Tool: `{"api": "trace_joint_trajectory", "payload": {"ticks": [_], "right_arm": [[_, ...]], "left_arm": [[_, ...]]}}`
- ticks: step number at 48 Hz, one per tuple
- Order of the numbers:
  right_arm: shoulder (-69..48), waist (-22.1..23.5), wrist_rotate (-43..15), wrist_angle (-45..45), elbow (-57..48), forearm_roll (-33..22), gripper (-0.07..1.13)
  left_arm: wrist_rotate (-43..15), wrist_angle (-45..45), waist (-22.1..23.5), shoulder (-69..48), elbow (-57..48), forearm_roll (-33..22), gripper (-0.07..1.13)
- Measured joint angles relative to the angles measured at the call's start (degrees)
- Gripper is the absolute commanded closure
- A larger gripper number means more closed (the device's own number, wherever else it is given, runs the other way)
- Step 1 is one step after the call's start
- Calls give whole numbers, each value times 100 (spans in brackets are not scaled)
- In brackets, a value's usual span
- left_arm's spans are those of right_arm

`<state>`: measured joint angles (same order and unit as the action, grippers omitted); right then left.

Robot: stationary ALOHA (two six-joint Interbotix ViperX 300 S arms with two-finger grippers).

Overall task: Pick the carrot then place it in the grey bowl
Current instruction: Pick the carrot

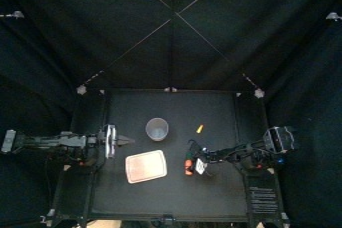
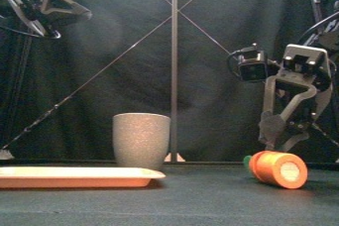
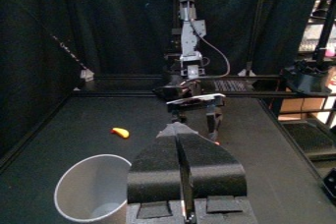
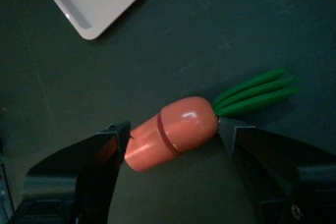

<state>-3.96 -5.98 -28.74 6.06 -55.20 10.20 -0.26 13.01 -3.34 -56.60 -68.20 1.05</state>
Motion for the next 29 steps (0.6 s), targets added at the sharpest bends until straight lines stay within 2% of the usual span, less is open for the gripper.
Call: {"api": "trace_joint_trajectory", "payload": {"ticks": [19,24,29], "right_arm": [[694,-26,9,-185,501,-35,7],[826,-70,18,-220,633,-70,16],[896,-88,9,-281,703,-97,32]], "left_arm": [[0,-9,0,0,-9,0,106],[0,0,-9,0,0,9,106],[0,0,0,0,0,9,106]]}}
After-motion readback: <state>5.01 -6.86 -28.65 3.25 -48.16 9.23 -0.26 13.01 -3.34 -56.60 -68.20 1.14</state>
